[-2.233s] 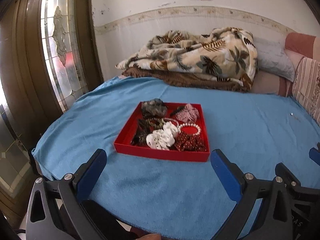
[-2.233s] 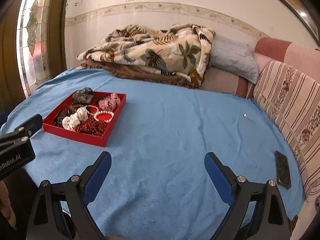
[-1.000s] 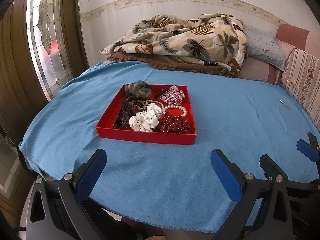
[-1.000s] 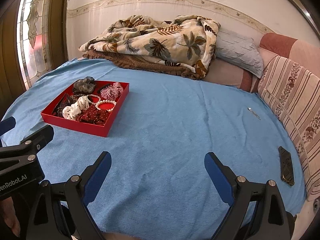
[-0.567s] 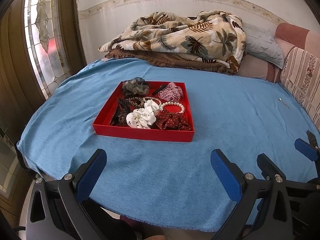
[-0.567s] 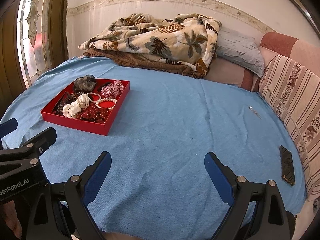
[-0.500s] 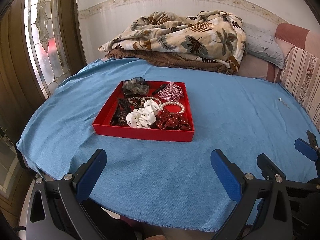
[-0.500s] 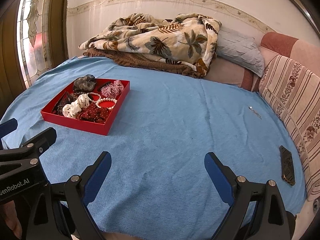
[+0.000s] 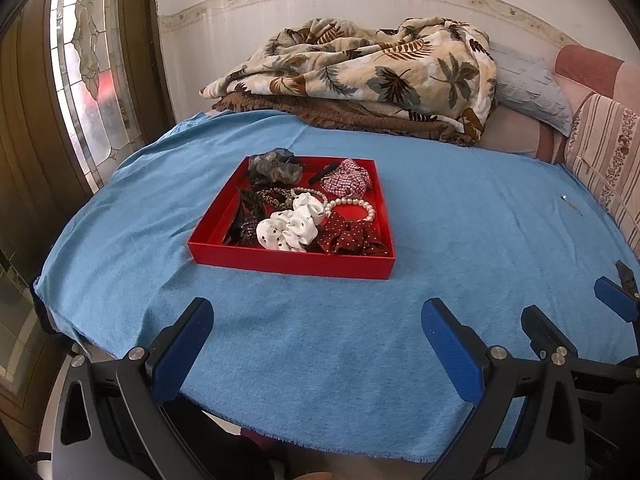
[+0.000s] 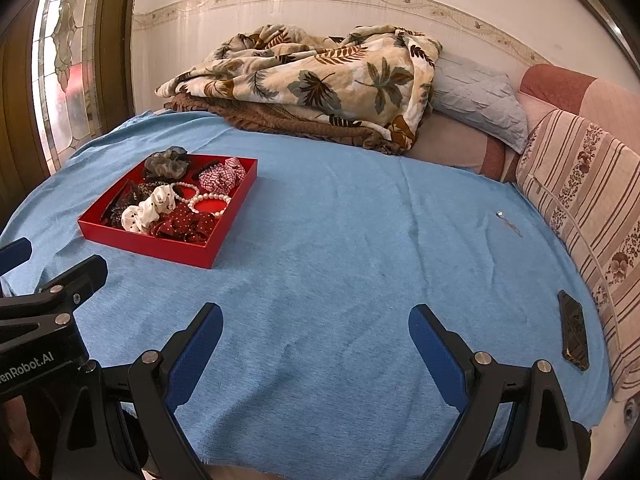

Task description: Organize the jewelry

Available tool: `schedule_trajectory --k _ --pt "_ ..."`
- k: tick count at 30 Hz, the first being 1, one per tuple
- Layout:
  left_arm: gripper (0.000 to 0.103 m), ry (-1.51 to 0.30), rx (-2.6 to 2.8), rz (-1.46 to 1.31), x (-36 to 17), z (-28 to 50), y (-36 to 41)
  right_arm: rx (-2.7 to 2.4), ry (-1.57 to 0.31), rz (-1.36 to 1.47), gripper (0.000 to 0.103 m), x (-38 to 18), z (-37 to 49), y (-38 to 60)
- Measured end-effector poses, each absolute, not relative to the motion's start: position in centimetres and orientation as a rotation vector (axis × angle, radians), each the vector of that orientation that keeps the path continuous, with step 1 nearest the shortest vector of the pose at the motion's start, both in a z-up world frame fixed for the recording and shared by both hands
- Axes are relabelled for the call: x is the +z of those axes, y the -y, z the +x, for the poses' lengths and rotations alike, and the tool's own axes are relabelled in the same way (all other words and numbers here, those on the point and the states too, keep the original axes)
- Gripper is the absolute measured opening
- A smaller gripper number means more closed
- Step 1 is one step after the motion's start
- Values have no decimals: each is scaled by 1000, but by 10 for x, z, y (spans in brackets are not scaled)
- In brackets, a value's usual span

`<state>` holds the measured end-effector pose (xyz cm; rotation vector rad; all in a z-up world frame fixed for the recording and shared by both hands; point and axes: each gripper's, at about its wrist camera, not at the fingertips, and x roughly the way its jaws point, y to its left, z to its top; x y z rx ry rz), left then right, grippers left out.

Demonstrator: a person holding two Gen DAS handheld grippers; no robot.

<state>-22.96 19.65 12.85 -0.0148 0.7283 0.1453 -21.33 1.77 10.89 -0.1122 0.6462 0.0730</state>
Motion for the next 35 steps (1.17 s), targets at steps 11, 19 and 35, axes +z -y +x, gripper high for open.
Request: schedule_trajectory --k 11,19,35 --pt "103 -727 170 -25 128 -231 -207 68 -630 -105 96 112 -216 -15" --pt "103 -729 176 -33 128 -231 -211 69 -631 -111 97 112 -217 -16" --pt "103 -737 180 -35 128 -229 -215 98 -650 -112 97 107 -217 -20"
